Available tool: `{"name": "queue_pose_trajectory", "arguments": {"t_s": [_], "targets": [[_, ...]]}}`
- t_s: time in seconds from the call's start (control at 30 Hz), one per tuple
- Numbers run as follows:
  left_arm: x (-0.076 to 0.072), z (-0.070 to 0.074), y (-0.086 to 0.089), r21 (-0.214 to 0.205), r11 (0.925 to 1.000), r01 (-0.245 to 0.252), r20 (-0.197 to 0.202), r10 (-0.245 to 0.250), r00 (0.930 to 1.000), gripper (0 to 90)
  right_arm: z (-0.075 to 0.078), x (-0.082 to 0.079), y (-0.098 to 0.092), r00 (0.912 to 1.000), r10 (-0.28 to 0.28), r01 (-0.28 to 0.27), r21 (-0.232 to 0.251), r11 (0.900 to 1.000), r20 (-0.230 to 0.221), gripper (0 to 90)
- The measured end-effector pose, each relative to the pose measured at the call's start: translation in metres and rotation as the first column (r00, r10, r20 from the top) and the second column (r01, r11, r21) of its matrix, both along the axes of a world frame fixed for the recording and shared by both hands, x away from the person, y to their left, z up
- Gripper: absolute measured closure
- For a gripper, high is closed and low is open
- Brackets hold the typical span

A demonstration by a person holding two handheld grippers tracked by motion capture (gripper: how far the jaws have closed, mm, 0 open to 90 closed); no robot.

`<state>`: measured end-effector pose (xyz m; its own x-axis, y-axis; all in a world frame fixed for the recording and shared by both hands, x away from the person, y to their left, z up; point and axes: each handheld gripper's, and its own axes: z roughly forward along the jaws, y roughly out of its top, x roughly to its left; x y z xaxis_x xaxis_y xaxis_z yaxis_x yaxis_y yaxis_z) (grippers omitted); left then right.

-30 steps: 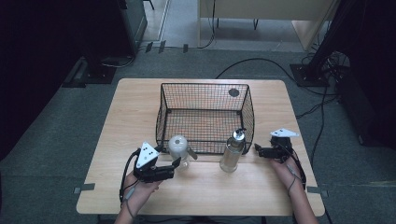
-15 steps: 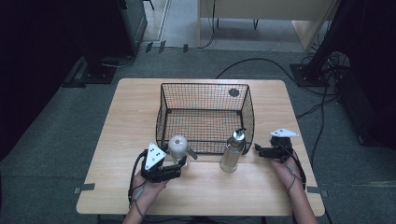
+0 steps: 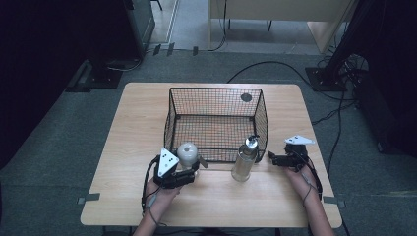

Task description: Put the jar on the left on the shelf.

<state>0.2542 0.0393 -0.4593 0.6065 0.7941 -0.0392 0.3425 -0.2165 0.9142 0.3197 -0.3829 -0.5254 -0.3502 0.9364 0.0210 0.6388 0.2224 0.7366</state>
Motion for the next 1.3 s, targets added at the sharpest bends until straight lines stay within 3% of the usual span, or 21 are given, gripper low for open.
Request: {"name": "queue_pose_trajectory", "arguments": {"t_s": [0.4, 1.1, 1.3], "targets": [[0.0018, -0.0062, -0.0066, 0.004, 0.9999, -0.011, 0.029, 0.011, 0.9995, 29.3, 0.0000, 0.0000, 0.0000, 1.0000, 0.000, 0.000, 0.000, 1.0000, 0.000, 11.5], [-0.0050, -0.0069, -0.0091, 0.010, 0.9990, -0.044, 0.058, 0.044, 0.9974, 30.2, 0.0000, 0.0000, 0.0000, 1.0000, 0.000, 0.000, 0.000, 1.0000, 0.000, 11.5], [-0.0058, -0.0023, -0.0070, -0.008, 0.9989, -0.046, 0.053, 0.046, 0.9975, 30.3, 0.0000, 0.0000, 0.0000, 1.0000, 0.000, 0.000, 0.000, 1.0000, 0.000, 11.5]]}}
